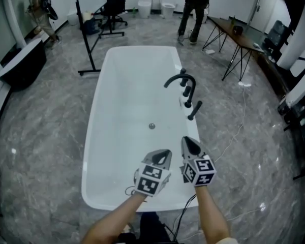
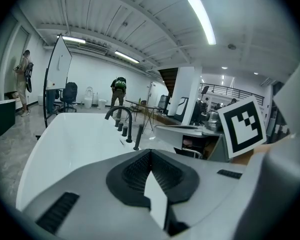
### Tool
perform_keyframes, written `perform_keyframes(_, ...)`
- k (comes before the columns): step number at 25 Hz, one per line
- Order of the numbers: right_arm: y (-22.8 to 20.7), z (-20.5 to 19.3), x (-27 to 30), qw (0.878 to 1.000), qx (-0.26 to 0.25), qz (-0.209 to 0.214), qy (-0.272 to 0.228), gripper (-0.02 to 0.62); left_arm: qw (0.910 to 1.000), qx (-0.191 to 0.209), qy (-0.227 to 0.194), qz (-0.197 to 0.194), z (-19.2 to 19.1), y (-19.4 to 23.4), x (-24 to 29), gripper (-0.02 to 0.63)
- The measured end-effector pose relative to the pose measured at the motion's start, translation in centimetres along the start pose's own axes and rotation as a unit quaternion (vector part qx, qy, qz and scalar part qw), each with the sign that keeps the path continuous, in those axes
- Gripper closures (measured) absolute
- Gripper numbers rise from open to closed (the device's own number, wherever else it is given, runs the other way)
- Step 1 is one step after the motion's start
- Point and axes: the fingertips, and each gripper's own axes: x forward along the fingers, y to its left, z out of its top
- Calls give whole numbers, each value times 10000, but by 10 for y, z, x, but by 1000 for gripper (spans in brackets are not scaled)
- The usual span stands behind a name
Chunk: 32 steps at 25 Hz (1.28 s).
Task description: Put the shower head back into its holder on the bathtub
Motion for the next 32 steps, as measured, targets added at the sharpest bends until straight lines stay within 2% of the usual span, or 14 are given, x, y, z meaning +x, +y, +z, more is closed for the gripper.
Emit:
perform_keyframes(9, 122, 15, -73, 9997, -81, 88, -232, 563, 9997, -74, -235, 52, -24, -1, -117, 599)
perform_keyframes(15, 189, 6, -123, 9995, -109, 93, -287, 578, 9991, -129, -405, 58, -48, -9, -181, 598)
perform_keyframes(26, 282, -7, -200, 9989, 63, 66, -468, 586, 9985, 26, -550, -36, -76, -35, -276, 599)
perform_keyframes(32, 308, -1, -237, 9980, 251, -14, -585, 586, 9979, 173, -630, -53, -79, -53, -313, 599)
